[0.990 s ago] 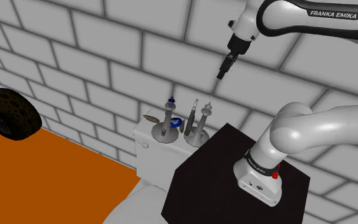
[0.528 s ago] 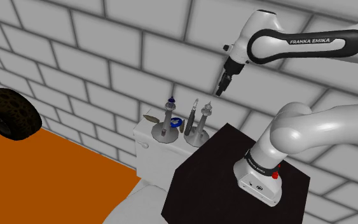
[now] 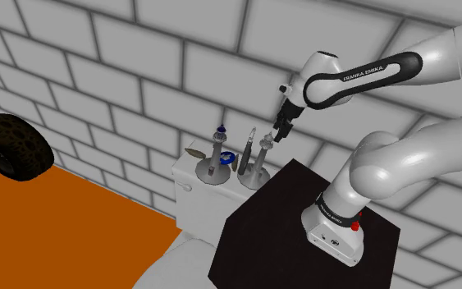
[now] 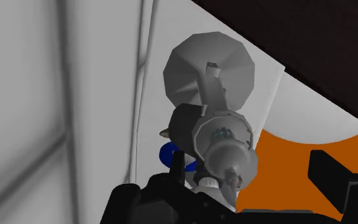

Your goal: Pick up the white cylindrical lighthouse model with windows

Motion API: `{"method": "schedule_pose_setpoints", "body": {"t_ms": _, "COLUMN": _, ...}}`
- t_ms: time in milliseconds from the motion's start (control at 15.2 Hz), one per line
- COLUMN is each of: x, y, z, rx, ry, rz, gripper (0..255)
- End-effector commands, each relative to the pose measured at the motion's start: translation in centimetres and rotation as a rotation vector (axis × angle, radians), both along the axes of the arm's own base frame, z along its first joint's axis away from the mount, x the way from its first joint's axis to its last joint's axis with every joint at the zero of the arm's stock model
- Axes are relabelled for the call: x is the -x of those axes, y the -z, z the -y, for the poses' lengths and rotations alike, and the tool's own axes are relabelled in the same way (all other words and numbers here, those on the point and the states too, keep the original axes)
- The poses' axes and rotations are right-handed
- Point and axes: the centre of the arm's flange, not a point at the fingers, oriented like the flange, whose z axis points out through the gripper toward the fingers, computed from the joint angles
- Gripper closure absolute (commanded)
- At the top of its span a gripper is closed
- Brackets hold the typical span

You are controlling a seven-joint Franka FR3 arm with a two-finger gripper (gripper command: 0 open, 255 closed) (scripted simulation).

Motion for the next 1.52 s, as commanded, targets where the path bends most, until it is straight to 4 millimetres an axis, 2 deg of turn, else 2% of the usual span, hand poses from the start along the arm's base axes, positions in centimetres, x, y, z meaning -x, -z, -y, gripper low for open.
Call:
{"method": "schedule_pose_setpoints", "body": {"t_ms": 0, "x": -0.2, "y": 2.3, "z": 0.9, "rx": -0.004, "ry": -0.054, "rz": 0.006, "gripper": 0}}
{"method": "schedule_pose_setpoints", "body": {"t_ms": 66, "x": -0.4, "y": 3.5, "z": 1.3, "rx": -0.007, "ry": -0.077, "rz": 0.008, "gripper": 0}}
{"method": "schedule_pose_setpoints", "body": {"t_ms": 528, "x": -0.4, "y": 7.2, "z": 1.3, "rx": -0.008, "ry": -0.077, "rz": 0.008, "gripper": 0}}
{"method": "schedule_pose_setpoints", "body": {"t_ms": 726, "x": -0.3, "y": 7.5, "z": 1.3, "rx": -0.007, "ry": -0.077, "rz": 0.008, "gripper": 0}}
{"method": "schedule_pose_setpoints", "body": {"t_ms": 792, "x": -0.3, "y": 7.5, "z": 1.2, "rx": -0.007, "ry": -0.077, "rz": 0.008, "gripper": 255}}
{"method": "schedule_pose_setpoints", "body": {"t_ms": 1386, "x": -0.4, "y": 7.5, "z": 1.3, "rx": -0.008, "ry": -0.077, "rz": 0.008, "gripper": 255}}
{"method": "schedule_pose_setpoints", "body": {"t_ms": 1452, "x": -0.4, "y": 7.0, "z": 1.3, "rx": -0.008, "ry": -0.077, "rz": 0.008, "gripper": 255}}
